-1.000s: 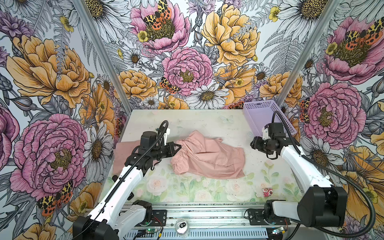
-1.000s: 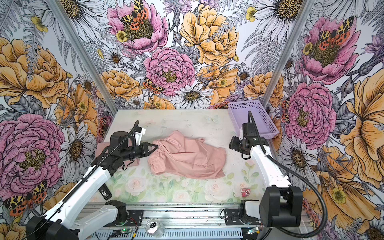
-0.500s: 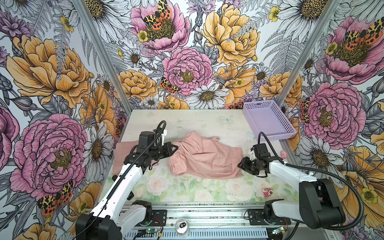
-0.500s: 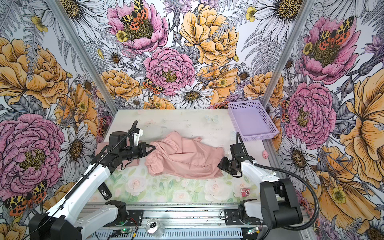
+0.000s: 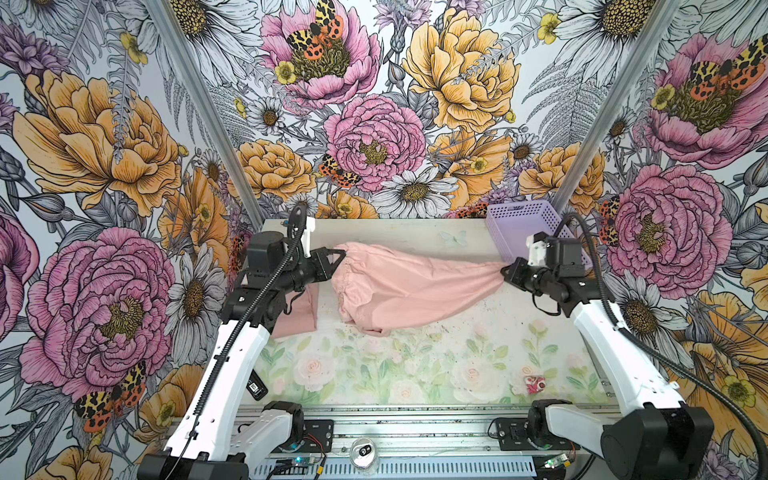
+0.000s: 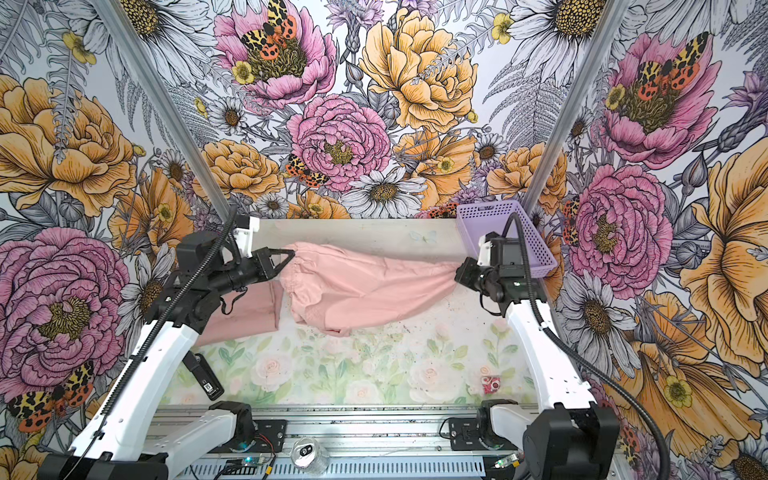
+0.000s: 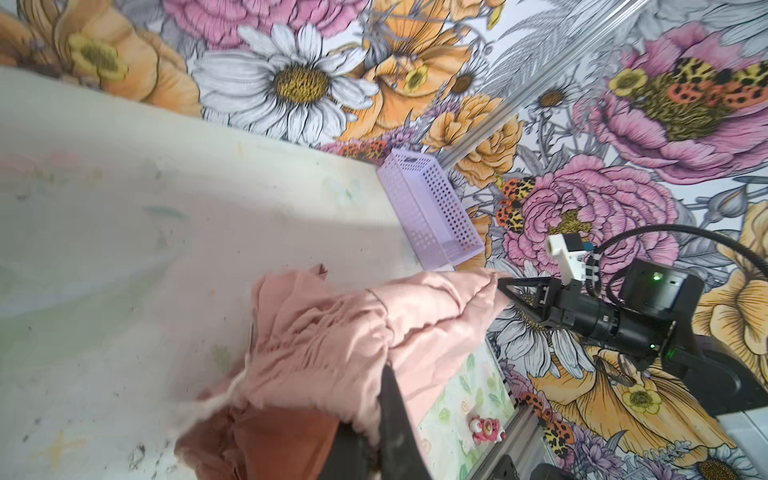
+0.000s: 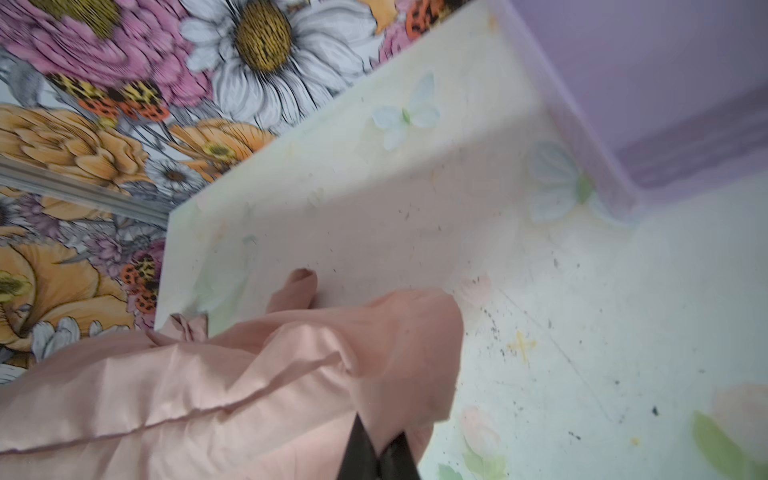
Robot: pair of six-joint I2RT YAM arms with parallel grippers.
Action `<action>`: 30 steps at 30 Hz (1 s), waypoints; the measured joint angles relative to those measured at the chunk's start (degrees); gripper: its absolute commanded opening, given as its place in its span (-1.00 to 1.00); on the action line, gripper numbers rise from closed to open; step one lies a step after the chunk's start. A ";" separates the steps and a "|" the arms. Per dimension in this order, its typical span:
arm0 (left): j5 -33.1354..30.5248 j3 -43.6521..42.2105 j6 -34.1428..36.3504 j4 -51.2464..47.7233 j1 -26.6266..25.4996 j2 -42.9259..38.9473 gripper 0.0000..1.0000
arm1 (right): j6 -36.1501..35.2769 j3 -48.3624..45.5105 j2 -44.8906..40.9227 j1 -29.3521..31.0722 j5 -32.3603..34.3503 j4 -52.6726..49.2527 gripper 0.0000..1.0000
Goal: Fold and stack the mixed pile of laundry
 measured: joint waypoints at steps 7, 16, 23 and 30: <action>-0.33 -5.18 0.55 2.27 0.92 -6.67 -1.00 | -4.52 5.68 -6.60 -0.70 -1.64 -10.03 -0.43; -3.32 -29.03 -3.13 2.03 1.79 -17.31 -1.00 | -1.38 -17.75 -12.98 -1.01 -1.27 -13.14 0.13; -4.83 -29.09 -3.23 2.67 3.08 -17.79 -1.00 | 1.70 -30.12 -8.59 -0.63 -3.02 -3.98 0.17; -6.60 -29.09 -2.54 1.66 3.87 -17.09 -1.00 | 3.52 -34.40 1.95 2.58 -4.04 8.76 0.12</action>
